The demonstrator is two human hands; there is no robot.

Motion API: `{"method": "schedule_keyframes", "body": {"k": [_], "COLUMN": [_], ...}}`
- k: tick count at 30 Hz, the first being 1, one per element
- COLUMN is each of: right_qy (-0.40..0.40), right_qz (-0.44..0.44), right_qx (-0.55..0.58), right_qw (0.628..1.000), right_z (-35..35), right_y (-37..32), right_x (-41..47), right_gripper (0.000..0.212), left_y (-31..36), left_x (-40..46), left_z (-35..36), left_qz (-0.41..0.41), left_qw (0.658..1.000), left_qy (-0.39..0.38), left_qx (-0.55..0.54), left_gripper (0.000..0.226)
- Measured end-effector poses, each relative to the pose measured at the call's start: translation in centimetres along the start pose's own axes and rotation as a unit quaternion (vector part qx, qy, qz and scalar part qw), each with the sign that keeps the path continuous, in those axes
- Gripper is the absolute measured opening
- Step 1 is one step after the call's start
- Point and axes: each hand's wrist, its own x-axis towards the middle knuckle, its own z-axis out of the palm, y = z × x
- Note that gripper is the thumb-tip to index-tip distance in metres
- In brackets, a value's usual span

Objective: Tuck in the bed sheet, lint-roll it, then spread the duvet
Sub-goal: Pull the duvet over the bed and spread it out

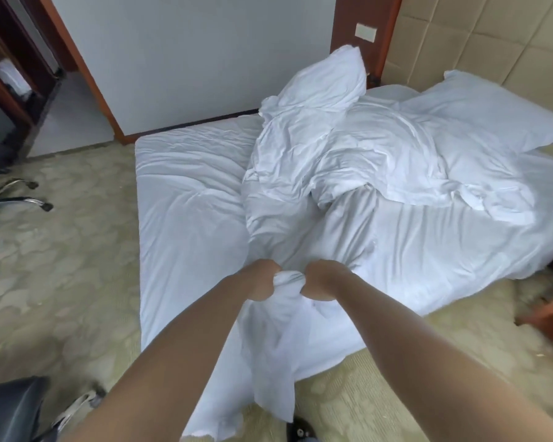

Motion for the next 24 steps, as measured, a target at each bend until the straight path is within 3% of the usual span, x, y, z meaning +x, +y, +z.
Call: {"method": "schedule_keyframes", "body": {"k": [7,12,18,24], "right_qy": [0.076,0.093,0.113,0.137], "right_qz": [0.089,0.124,0.13,0.148], "right_qx": [-0.017,0.02,0.019,0.0], "right_qw": [0.993,0.988,0.985,0.98], "right_z": [-1.9,2.8,5.5,4.9], "right_y": [-5.2,-17.8,-31.2,-35.0], "right_x": [-4.1,-9.1,-12.4,-16.0], "right_gripper": [0.038,0.038,0.042,0.039], "left_y": [-2.1,-10.9,-21.1,-23.0], "left_x": [-3.7,-11.6,-18.7,-22.7], "left_z": [-2.5,-1.8,-2.2,-2.6], "left_qz": [0.085,0.153,0.163,0.182], "left_qw": [0.996,0.98,0.965,0.962], "left_qy": [0.023,0.014,0.017,0.031], "left_qx": [0.032,0.127,0.207,0.204], "left_gripper": [0.029,0.026,0.034,0.038]}}
